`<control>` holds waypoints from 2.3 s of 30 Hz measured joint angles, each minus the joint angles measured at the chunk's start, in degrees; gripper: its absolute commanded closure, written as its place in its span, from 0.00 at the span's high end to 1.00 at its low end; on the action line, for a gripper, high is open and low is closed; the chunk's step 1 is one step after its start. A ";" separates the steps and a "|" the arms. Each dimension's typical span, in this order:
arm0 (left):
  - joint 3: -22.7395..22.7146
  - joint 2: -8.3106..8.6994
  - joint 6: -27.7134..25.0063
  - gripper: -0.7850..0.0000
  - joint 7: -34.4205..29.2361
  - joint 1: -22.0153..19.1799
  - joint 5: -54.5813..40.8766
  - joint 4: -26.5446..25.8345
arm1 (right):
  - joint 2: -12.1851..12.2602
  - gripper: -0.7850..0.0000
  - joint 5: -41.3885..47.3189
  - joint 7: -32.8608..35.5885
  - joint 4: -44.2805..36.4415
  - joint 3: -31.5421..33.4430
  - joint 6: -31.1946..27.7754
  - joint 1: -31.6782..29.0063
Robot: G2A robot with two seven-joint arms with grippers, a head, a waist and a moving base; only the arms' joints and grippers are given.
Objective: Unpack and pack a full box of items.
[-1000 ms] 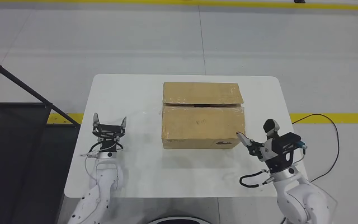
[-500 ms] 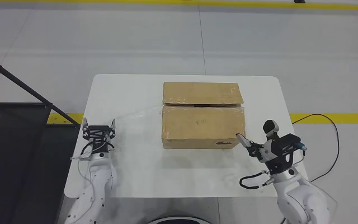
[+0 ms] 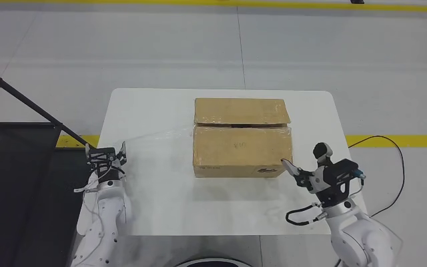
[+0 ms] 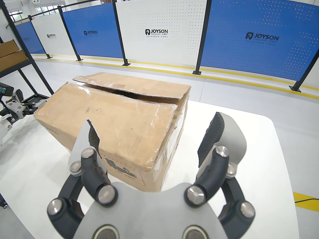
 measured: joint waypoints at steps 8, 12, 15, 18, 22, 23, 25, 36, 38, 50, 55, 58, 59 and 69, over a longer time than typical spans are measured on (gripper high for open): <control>-1.36 0.07 -4.04 1.00 -3.25 0.35 -0.70 0.14 | 0.07 1.00 0.04 0.10 0.20 -0.25 0.22 0.37; -1.52 0.08 -6.24 1.00 -3.14 1.27 -0.82 -0.22 | 0.11 1.00 0.10 0.05 0.31 -0.39 0.22 0.62; -1.75 0.05 -6.66 1.00 -2.67 2.69 -0.69 -1.50 | 0.13 1.00 0.05 0.23 0.31 -0.57 0.32 0.89; -2.35 0.04 -6.68 1.00 -2.51 4.35 -0.80 -3.29 | 0.17 1.00 -0.03 0.64 0.14 -0.70 0.40 1.22; -2.93 0.23 -9.24 1.00 -3.67 6.46 0.53 -4.68 | 0.22 1.00 -0.06 1.11 -0.10 -0.83 0.46 1.66; -3.05 0.29 -10.16 1.00 -4.10 6.80 0.70 -4.86 | 0.23 1.00 -0.07 1.21 -0.11 -0.88 0.45 1.78; -3.49 0.40 -11.85 1.00 -4.84 7.50 0.83 -5.26 | 0.26 1.00 -0.15 1.40 -0.11 -1.05 0.39 2.07; -4.91 0.43 -15.56 1.00 -3.94 10.09 -1.47 -8.67 | 0.41 1.00 -0.72 2.05 -0.43 -1.17 0.48 2.68; -5.69 0.45 -17.17 1.00 -2.97 11.69 -3.35 -11.60 | 0.48 1.00 -0.48 2.67 -0.65 -0.70 0.47 2.85; -11.38 1.07 -33.26 1.00 -1.27 19.90 -15.21 -25.33 | 1.21 1.00 10.12 10.94 2.16 2.16 -5.93 8.18; -13.86 1.34 -41.67 1.00 -0.06 22.16 -22.41 -29.61 | 1.87 1.00 21.14 16.33 6.93 4.32 -11.95 11.71; -14.24 1.37 -43.95 1.00 0.21 22.87 -24.94 -31.78 | 1.99 1.00 22.59 17.95 7.58 4.72 -11.99 12.23; -14.28 1.37 -44.27 1.00 0.23 23.02 -25.38 -32.41 | 1.98 1.00 22.50 17.73 7.53 4.70 -11.95 12.19; -13.32 1.24 -45.67 1.00 1.97 21.68 -29.61 -33.04 | 1.96 1.00 28.64 17.80 11.58 3.87 -10.69 14.64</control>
